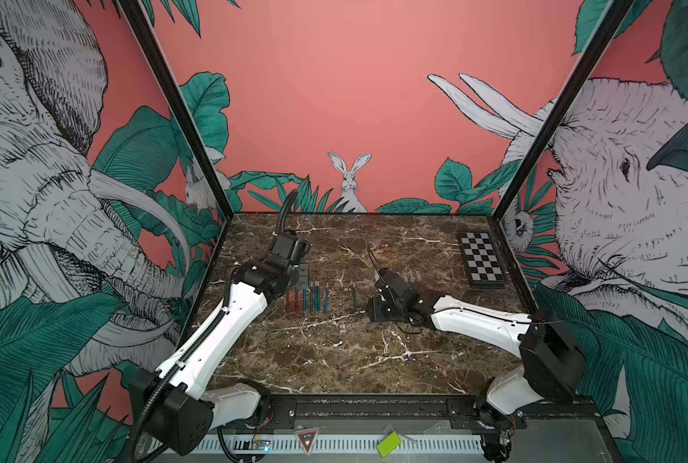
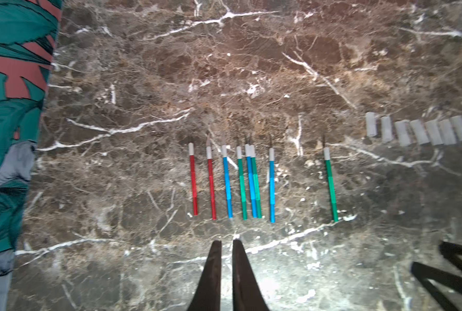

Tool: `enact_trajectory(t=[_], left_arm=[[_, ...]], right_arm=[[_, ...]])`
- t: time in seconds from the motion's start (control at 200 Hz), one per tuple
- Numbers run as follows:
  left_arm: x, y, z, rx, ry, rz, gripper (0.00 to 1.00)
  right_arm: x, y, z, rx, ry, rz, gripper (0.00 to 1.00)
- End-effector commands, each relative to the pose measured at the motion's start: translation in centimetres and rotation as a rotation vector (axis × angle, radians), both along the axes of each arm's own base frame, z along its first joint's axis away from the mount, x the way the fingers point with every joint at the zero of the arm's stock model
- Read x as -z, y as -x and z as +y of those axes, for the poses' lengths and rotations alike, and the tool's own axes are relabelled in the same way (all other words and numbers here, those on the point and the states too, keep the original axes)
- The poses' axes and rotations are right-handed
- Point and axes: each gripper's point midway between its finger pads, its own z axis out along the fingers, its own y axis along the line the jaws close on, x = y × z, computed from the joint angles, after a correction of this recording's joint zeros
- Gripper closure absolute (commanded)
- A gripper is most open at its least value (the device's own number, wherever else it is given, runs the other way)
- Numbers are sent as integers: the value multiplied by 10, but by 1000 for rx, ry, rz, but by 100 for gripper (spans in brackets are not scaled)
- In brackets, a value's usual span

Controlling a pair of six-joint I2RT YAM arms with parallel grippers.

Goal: Remove protective caps from carving knives
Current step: Place the protective sleeve at the center of the board.

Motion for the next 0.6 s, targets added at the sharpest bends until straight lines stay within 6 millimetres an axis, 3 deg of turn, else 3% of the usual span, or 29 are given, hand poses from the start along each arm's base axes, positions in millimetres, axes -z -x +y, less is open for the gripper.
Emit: enact_trajectory(t=[0.0,0.4,0.595], left_arm=[[5,-7,-31,31,72,64,100],[67,-64,-138,169,26,266,100],[100,-84,-181,232,-12,332,100]], right_arm=[[-21,-1,-8,16,-66,-86,41],[-37,25,-97,172,-12,-150,39],[-41,42,-125,191,40,-147,39]])
